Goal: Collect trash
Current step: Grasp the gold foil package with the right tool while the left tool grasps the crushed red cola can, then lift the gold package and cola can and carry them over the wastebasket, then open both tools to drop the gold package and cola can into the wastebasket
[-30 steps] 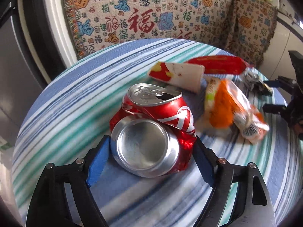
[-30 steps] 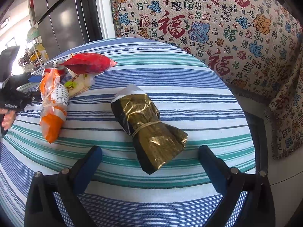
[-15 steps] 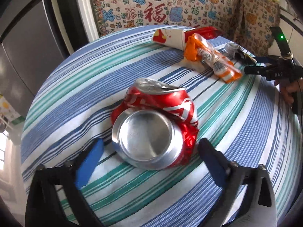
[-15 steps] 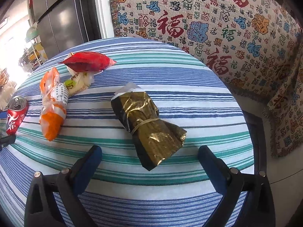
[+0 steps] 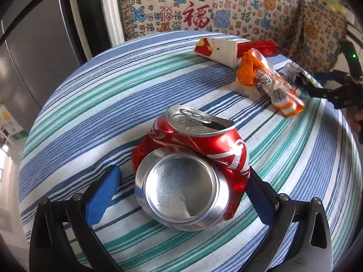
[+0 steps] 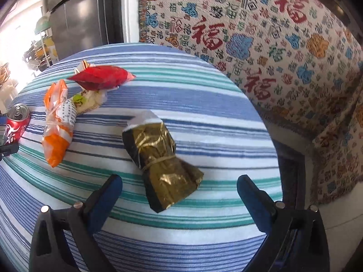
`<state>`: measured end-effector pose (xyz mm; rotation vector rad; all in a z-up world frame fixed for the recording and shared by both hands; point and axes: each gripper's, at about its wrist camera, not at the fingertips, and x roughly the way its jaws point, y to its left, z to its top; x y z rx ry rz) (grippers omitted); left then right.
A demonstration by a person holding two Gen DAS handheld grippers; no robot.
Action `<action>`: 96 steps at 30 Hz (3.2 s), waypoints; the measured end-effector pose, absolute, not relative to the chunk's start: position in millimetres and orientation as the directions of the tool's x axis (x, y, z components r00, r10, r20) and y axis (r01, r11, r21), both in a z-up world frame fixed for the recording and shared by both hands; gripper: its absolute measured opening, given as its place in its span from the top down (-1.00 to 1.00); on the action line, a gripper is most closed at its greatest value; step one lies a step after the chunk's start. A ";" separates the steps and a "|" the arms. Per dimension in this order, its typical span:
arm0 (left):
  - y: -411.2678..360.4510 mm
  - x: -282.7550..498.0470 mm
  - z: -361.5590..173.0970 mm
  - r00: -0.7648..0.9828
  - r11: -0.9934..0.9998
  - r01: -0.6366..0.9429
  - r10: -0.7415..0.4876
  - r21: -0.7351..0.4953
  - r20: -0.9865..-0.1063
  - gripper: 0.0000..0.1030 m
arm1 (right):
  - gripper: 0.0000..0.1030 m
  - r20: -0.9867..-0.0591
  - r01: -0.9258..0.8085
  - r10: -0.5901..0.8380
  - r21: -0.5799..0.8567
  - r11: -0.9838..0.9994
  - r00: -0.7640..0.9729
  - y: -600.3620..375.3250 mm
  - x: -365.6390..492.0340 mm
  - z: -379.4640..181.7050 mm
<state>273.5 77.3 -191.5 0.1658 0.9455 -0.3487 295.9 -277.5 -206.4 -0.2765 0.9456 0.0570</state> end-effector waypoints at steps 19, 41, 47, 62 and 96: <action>73.1 242.6 -178.2 0.603 0.926 0.376 -0.228 0.020 -0.765 -0.68 | 0.18 -0.836 -0.161 0.041 -0.056 0.985 0.547 -260.2 188.0 -193.9; 35.1 187.3 -148.1 0.677 0.924 0.382 -0.269 0.014 -0.685 -0.68 | 0.18 -0.825 -0.066 0.109 0.087 0.994 0.554 -300.4 100.1 -177.5; 10.8 176.7 -145.0 0.667 0.917 0.399 -0.302 -0.015 -0.682 -0.68 | 0.18 -0.811 -0.034 0.075 0.067 0.997 0.581 -308.2 91.2 -178.2; -110.9 151.1 -97.0 0.613 0.826 0.559 -0.470 -0.072 -0.635 -0.68 | 0.18 -0.727 0.092 -0.040 0.032 0.995 0.685 -361.1 61.2 -139.3; -419.7 95.8 -138.1 0.279 0.507 0.850 -0.662 -0.143 -0.695 -0.69 | 0.17 -0.765 0.533 -0.339 0.007 0.846 0.548 -594.6 -80.2 -157.0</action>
